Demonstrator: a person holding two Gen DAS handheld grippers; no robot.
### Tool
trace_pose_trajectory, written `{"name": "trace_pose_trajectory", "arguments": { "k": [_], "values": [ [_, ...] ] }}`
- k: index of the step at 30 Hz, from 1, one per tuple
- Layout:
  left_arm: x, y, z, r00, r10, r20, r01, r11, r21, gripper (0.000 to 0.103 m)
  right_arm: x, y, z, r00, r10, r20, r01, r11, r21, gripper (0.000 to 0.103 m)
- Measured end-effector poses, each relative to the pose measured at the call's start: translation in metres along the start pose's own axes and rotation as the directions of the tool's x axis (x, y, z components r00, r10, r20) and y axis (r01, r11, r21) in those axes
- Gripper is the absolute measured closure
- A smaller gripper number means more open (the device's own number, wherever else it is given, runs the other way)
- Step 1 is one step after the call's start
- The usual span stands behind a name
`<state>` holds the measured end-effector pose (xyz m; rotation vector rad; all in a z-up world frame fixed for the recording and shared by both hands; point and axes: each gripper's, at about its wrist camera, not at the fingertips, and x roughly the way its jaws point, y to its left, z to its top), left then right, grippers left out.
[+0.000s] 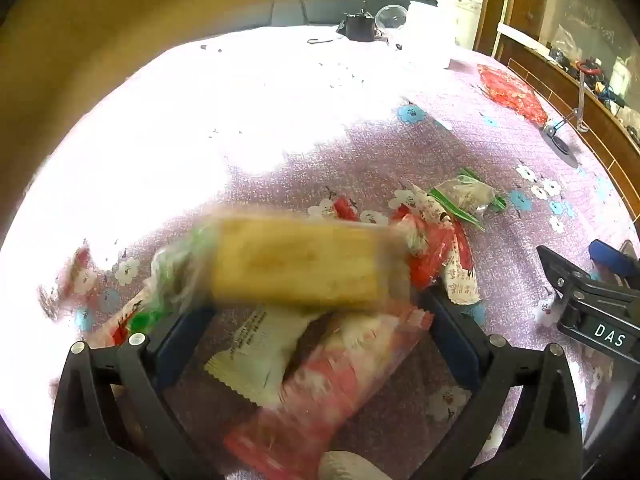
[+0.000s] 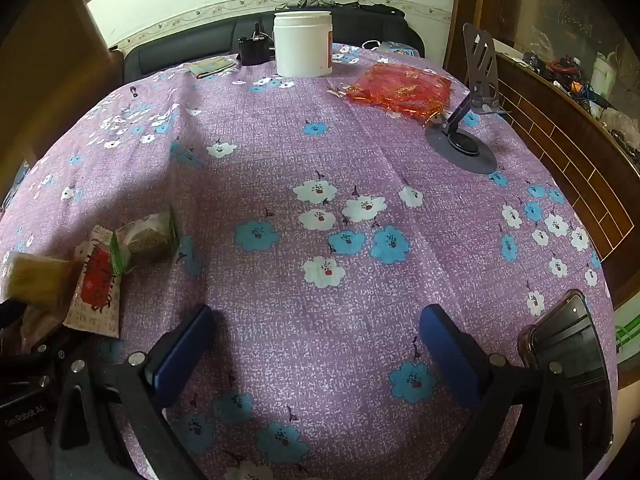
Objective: Organize snacks
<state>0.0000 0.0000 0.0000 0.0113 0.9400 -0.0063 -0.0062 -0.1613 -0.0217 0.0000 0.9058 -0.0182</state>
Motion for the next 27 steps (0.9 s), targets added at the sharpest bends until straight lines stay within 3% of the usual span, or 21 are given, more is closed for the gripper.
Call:
{"name": "trace_pose_trajectory", "arguments": {
  "k": [27],
  "values": [
    [0.0009, 0.0, -0.0002, 1.0, -0.001, -0.001, 0.001, 1.0, -0.001, 0.0, -0.0004, -0.0008, 0.0001, 1.0, 0.0, 0.0, 0.0, 1.0, 0.0, 0.0]
  ]
}}
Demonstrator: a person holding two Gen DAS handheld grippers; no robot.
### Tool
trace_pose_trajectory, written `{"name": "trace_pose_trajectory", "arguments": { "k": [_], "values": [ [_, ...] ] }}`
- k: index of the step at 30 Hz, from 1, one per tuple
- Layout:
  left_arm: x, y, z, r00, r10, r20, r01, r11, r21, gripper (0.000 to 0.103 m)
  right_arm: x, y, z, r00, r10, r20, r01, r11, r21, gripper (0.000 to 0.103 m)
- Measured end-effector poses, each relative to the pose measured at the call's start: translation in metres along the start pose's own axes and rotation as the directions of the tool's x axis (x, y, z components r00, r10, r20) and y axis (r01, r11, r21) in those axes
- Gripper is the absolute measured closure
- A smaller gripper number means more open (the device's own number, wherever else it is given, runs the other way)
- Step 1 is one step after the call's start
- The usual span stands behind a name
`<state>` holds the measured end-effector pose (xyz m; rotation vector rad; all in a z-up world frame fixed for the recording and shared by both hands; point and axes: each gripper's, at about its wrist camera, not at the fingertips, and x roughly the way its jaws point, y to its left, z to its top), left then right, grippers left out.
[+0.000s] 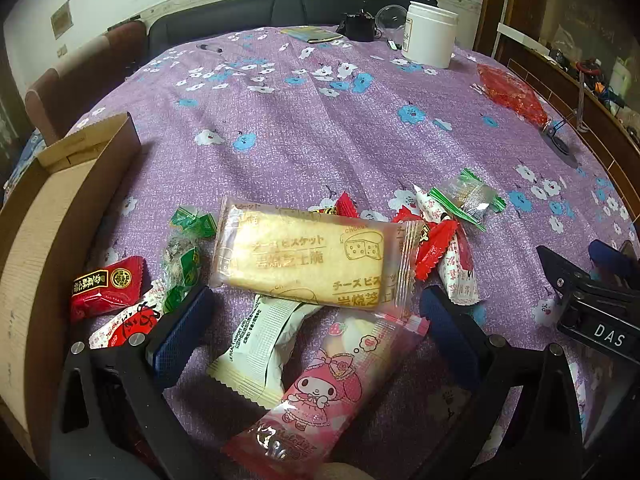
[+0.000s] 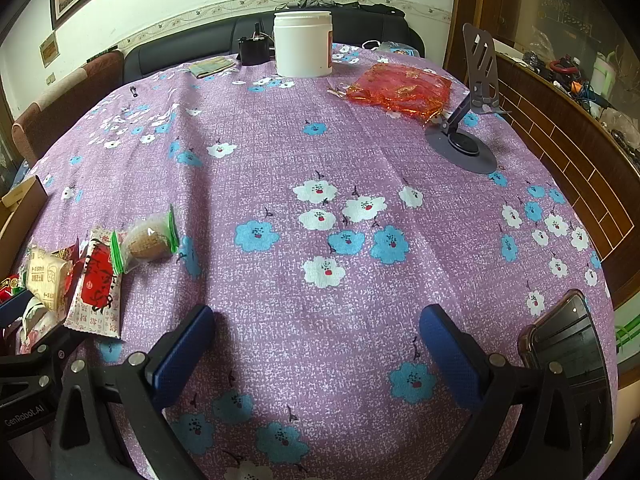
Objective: Organize snacks
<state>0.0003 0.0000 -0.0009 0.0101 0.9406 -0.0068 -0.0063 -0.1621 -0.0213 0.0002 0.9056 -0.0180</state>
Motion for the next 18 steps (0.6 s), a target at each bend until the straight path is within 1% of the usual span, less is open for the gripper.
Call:
{"name": "trace_pose_trajectory", "arguments": {
  "k": [18],
  "values": [
    [0.0, 0.0, 0.0, 1.0, 0.0, 0.0, 0.0, 1.0, 0.0, 0.0, 0.0005, 0.0005, 0.0014, 1.0, 0.0, 0.0, 0.0, 1.0, 0.0, 0.0]
  ]
}}
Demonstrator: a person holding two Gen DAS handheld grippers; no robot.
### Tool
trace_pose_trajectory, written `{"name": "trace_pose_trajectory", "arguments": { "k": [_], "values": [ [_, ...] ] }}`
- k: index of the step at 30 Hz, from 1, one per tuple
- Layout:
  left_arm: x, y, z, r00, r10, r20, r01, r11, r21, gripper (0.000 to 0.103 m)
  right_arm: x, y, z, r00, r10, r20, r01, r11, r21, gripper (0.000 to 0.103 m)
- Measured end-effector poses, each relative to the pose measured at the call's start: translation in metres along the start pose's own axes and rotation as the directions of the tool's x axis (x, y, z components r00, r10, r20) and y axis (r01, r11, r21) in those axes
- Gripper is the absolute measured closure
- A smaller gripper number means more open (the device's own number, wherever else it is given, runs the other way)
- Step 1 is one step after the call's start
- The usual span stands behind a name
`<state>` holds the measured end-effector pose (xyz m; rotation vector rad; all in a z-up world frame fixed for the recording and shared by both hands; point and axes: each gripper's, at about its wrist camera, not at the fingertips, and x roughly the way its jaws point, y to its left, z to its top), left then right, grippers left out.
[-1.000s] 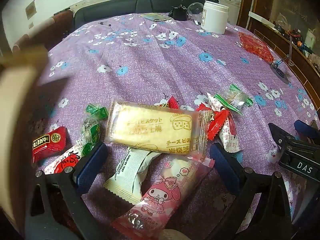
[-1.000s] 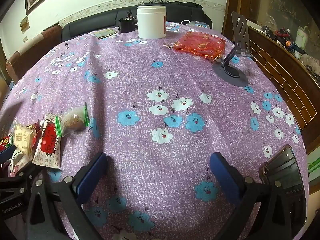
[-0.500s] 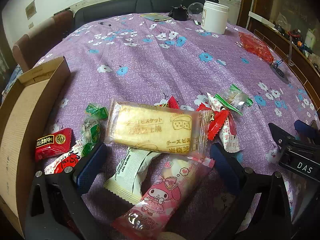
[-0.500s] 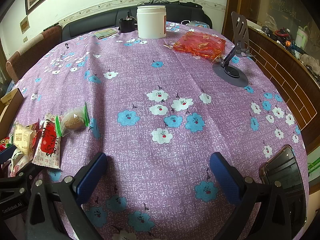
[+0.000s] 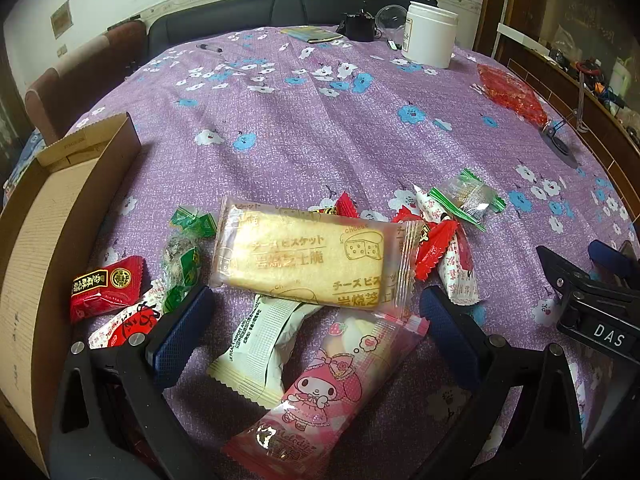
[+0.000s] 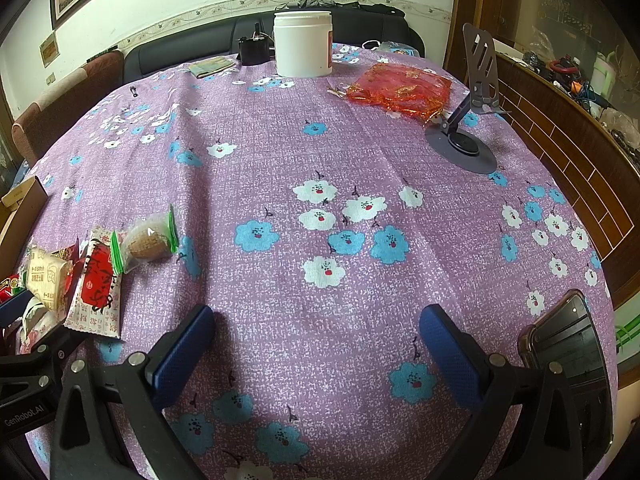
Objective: Organize snacks
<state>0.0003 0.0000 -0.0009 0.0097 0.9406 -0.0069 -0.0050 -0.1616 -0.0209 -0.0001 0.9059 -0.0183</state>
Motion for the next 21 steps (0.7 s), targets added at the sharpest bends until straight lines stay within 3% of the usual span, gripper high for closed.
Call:
{"name": "trace_pose_trajectory", "arguments": {
  "k": [21],
  "values": [
    [-0.0001, 0.0, 0.0002, 1.0, 0.001, 0.0, -0.001, 1.0, -0.003, 0.0, 0.0012, 0.0019, 0.0022, 1.0, -0.009, -0.001, 0.009, 1.0, 0.015, 0.0]
  ]
}}
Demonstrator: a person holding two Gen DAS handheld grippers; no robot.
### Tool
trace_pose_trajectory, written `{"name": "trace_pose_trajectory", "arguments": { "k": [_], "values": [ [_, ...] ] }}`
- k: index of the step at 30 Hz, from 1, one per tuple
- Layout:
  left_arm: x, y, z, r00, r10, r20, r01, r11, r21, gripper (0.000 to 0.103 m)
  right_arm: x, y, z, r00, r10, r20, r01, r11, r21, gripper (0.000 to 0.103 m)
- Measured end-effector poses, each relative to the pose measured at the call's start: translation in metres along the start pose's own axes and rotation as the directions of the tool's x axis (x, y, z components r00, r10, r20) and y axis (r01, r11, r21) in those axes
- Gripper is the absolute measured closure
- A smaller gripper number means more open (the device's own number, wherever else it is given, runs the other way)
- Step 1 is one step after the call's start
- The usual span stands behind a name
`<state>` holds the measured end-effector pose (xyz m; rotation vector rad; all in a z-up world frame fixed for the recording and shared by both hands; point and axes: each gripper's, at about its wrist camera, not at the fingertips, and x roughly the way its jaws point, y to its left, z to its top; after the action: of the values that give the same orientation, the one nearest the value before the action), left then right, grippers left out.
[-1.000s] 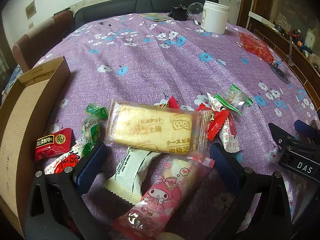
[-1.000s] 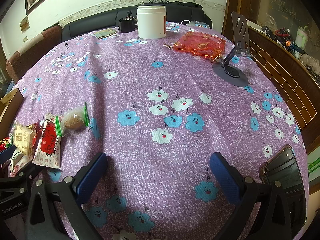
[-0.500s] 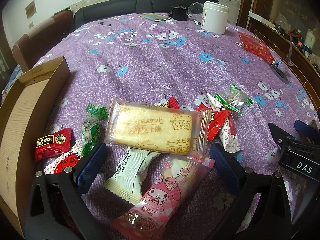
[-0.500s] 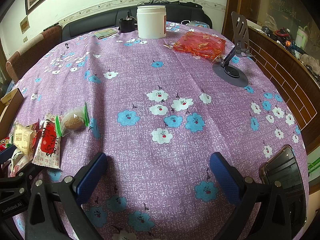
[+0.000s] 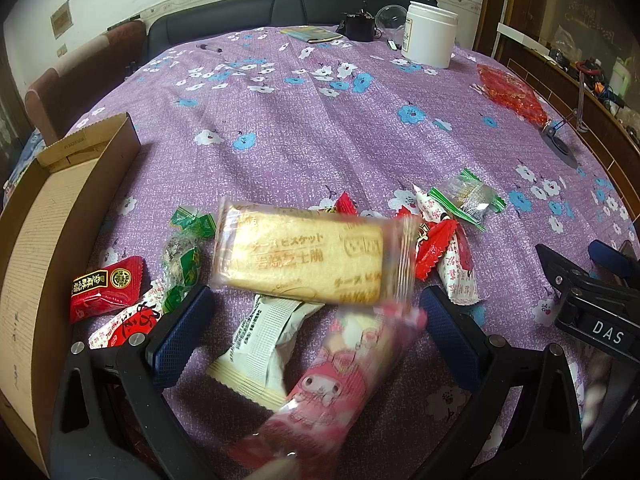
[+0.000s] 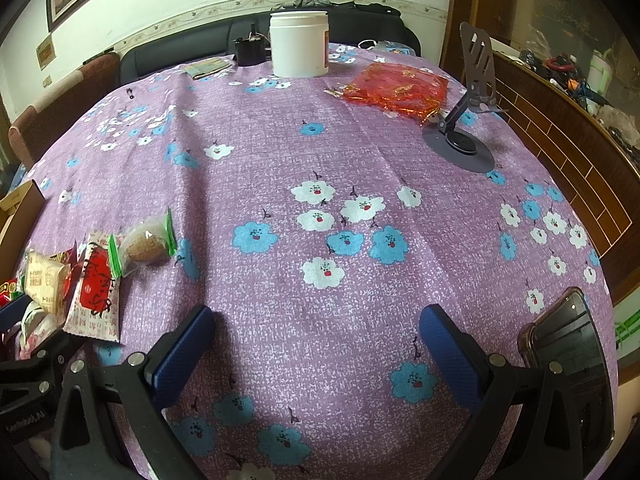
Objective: Organize snacks
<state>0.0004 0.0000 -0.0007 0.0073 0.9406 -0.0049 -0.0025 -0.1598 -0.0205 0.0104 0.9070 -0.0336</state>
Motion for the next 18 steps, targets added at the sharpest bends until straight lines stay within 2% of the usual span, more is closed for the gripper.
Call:
{"name": "trace_pose_trajectory", "arguments": {
  "k": [18],
  "values": [
    [-0.0039, -0.0047, -0.002, 1.0, 0.006, -0.008, -0.006, 1.0, -0.005, 0.0, -0.001, -0.0006, -0.0016, 1.0, -0.019, 0.001, 0.019, 1.0, 0.024, 0.0]
  ]
}}
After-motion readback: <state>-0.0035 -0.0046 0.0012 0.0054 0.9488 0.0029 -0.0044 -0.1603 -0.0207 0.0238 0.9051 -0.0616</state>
